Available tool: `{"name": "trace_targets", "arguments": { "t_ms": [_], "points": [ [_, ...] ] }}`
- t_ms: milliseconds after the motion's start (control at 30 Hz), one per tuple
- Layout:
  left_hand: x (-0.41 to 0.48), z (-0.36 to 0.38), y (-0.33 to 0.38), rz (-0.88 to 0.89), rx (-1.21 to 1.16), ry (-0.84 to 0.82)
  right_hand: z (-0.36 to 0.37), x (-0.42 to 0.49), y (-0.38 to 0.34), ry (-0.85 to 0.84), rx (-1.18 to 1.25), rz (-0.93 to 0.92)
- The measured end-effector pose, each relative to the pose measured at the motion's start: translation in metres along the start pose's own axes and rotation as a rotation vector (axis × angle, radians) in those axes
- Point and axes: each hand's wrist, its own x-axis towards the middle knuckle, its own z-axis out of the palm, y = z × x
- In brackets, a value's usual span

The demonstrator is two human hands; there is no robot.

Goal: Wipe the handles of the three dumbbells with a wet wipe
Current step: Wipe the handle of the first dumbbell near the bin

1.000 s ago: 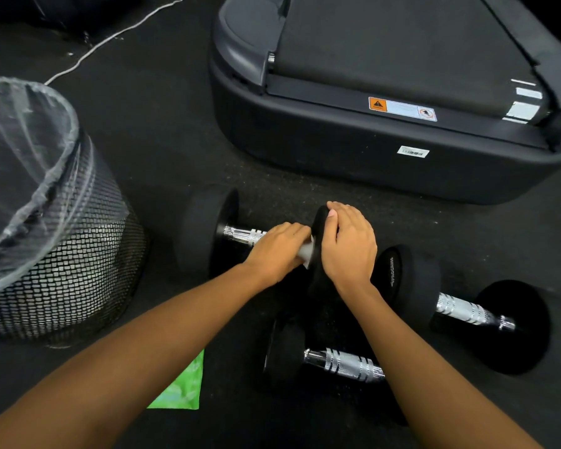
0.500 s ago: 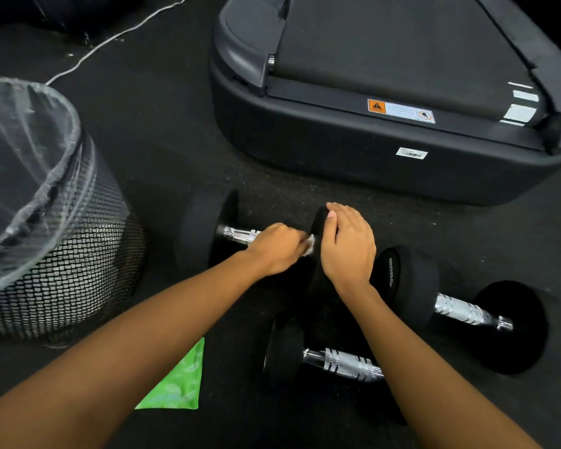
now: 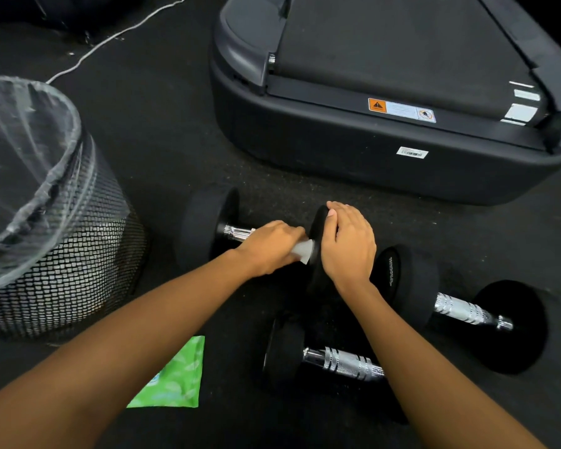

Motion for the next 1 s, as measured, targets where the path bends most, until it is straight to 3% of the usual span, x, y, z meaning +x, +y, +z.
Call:
{"name": "trace_targets", "arguments": {
  "t_ms": [133, 333, 567, 667, 867, 1000],
  "points": [
    [-0.011, 0.002, -0.01, 0.09, 0.021, 0.12, 0.0, -0.001, 0.001, -0.003, -0.005, -0.008],
    [-0.017, 0.008, -0.01, 0.026, -0.012, 0.203, 0.0, 0.002, 0.0, 0.006, -0.007, -0.005],
    [-0.011, 0.013, -0.008, 0.095, -0.076, 0.159, 0.001, 0.002, 0.001, -0.002, -0.012, -0.007],
    [-0.013, 0.016, -0.013, 0.155, 0.016, 0.199, 0.001, 0.001, 0.001, 0.002, -0.007, -0.011],
    [-0.007, 0.015, -0.01, -0.03, 0.008, 0.092, 0.001, 0.002, 0.002, 0.005, -0.004, -0.01],
    [0.001, 0.014, 0.0, -0.013, -0.056, 0.037, 0.0, 0.002, 0.001, 0.006, 0.003, -0.015]
  ]
}}
